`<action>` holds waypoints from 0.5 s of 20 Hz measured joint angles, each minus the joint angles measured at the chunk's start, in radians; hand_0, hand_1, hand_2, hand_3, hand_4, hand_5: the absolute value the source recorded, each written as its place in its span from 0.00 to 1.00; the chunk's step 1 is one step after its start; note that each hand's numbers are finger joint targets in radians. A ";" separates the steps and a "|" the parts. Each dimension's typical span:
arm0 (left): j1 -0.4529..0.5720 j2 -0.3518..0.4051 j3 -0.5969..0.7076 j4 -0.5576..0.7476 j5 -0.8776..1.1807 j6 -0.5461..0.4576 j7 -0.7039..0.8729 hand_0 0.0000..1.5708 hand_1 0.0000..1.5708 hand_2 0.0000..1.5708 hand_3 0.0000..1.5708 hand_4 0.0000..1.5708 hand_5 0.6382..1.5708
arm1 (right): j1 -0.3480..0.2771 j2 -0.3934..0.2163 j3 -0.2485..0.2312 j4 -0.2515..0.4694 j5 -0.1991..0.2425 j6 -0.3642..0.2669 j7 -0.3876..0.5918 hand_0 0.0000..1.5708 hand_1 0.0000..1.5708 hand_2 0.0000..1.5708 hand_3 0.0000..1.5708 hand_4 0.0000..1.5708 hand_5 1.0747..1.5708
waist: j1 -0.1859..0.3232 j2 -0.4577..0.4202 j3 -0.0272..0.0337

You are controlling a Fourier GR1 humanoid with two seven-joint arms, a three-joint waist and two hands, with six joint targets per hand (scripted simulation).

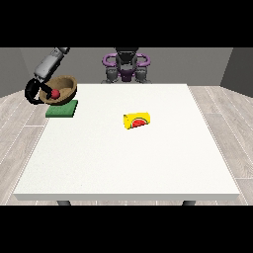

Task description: Pick the cup and pour the ball into the bowl, then pick the bowl and place it on the pad

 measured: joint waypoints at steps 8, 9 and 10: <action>0.007 0.022 0.019 -0.039 0.022 0.017 0.020 0.00 0.00 0.00 0.00 0.00 0.94 | 0.018 -0.015 -0.075 0.088 -0.056 -0.015 0.005 0.77 0.77 0.81 0.79 0.00 0.98 | 0.002 0.028 0.0016; -0.002 0.036 0.026 -0.047 0.031 0.015 0.027 0.00 0.00 0.00 0.00 0.00 0.94 | 0.013 -0.028 -0.088 0.095 -0.061 -0.034 -0.001 0.67 0.67 0.69 0.65 0.00 0.95 | 0.005 0.044 0.0014; -0.004 0.043 0.031 -0.051 0.036 0.012 0.030 0.00 0.00 0.00 0.00 0.00 0.94 | 0.008 -0.043 -0.099 0.103 -0.067 -0.044 0.002 0.54 0.54 0.51 0.70 0.00 0.94 | 0.009 0.052 0.0015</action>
